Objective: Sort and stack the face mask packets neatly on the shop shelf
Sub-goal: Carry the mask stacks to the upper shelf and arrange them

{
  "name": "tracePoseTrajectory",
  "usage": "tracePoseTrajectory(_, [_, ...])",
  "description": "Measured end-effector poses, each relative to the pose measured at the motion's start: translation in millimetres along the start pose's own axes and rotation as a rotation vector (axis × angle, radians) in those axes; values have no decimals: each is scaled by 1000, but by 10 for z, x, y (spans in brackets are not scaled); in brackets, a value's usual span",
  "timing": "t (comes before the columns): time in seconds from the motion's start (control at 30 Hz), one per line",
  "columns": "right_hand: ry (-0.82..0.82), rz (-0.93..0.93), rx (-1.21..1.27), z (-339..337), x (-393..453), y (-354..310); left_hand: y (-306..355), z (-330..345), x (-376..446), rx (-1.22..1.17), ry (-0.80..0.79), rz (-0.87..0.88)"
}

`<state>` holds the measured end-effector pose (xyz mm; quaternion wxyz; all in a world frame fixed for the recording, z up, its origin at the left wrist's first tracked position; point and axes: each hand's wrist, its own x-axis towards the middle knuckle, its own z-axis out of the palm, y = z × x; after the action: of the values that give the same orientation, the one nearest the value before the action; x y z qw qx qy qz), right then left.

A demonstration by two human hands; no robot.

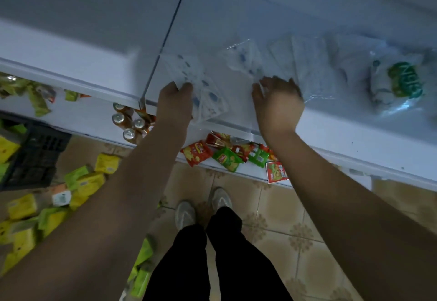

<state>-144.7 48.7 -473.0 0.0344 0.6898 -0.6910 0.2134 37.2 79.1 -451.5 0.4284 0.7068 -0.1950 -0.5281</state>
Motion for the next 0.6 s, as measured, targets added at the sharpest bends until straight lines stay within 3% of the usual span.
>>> tracePoseTrajectory(0.03, [15, 109, 116, -97, -36, -76, 11, 37, -37, -46, -47, -3])
tracePoseTrajectory(0.1, [-127, 270, 302, -264, -129, -259, 45, 147, -70, -190, -229, -38])
tracePoseTrajectory(0.17, [-266, 135, 409, -402, -256, -403, 74, 253, -101, -157, -312, 18])
tracePoseTrajectory(0.2, [-262, 21, 439, -466, -308, -419, 93, 304, -103, -85, -273, 68])
tracePoseTrajectory(0.27, [-131, -85, 346, -398, -276, -201, 130, 362, -67, 9, -150, 106])
tracePoseTrajectory(0.33, [-27, 45, 130, -226, -43, 260, 123, 392, -24, 29, -123, 64])
tracePoseTrajectory(0.4, [-192, 285, -9, -156, 151, 742, 108, 421, -12, 41, -134, 26])
tracePoseTrajectory(0.47, [-309, 328, -84, -188, 181, 992, 66, 464, -21, 22, -164, 8])
tracePoseTrajectory(0.53, [-191, 247, -93, -240, 100, 1013, 35, 528, -71, 10, -185, 5])
tracePoseTrajectory(0.6, [-33, 300, 30, -321, 16, 929, -4, 612, -106, -10, -206, 1])
